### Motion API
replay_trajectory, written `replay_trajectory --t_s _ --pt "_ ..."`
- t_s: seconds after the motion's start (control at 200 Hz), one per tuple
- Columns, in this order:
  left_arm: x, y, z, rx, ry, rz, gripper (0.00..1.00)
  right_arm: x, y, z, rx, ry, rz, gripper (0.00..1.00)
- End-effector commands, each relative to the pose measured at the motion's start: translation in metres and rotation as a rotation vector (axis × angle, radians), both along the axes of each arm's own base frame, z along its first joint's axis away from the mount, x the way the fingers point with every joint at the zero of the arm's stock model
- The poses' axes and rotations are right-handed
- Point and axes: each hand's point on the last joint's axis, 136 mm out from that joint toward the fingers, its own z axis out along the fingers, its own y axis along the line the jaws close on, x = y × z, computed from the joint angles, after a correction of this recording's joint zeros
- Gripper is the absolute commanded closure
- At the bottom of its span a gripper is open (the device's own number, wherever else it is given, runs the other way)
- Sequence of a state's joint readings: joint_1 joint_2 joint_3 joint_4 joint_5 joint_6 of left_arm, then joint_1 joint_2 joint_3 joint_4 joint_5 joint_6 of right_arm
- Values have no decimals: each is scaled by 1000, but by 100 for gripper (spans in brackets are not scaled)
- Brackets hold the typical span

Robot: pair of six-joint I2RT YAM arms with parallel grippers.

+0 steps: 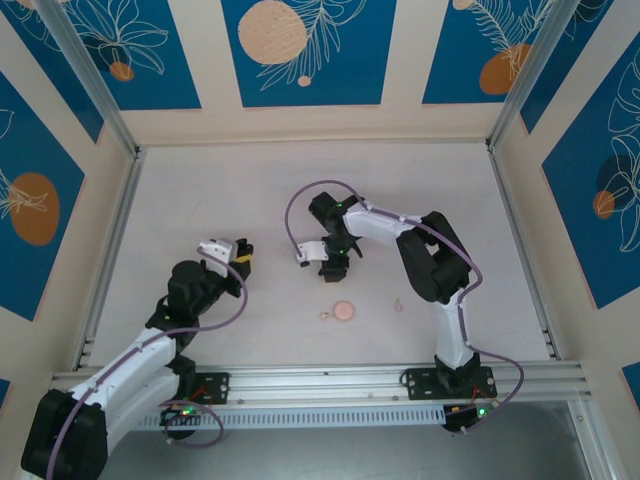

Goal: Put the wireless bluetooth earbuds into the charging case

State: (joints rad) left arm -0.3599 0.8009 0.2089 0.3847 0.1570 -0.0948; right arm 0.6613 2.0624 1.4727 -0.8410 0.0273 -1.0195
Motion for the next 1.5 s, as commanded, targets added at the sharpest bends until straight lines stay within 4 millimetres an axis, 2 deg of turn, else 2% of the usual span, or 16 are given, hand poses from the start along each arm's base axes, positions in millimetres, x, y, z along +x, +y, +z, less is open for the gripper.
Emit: replay_trajectory --t_s 0.0,0.205,0.35,0.56,0.735,0.935,1.05,1.235,1.495 --pt "6 -3 22 -7 -62 -18 87 -22 -12 6 -42 54 -34 52" --pt "7 -4 20 -9 -58 -25 87 -37 -14 7 -61 90 -67 53" --pt "7 -5 19 -10 -53 -29 88 -40 -10 23 -17 84 -91 53" --pt "7 -5 17 -18 -46 -25 88 -21 3 49 64 13 -192 53" --pt "8 -3 18 -14 -45 -12 88 0 17 63 79 51 -431 53" --pt "9 0 17 -11 -24 11 88 6 24 77 103 114 -658 55" --pt "9 3 17 -8 -21 24 88 4 22 72 65 140 -740 56" --pt "7 4 19 -11 -23 27 88 -1 13 52 -62 170 -826 57" --pt "8 4 18 -16 -16 32 88 -2 16 38 -116 189 -845 61"
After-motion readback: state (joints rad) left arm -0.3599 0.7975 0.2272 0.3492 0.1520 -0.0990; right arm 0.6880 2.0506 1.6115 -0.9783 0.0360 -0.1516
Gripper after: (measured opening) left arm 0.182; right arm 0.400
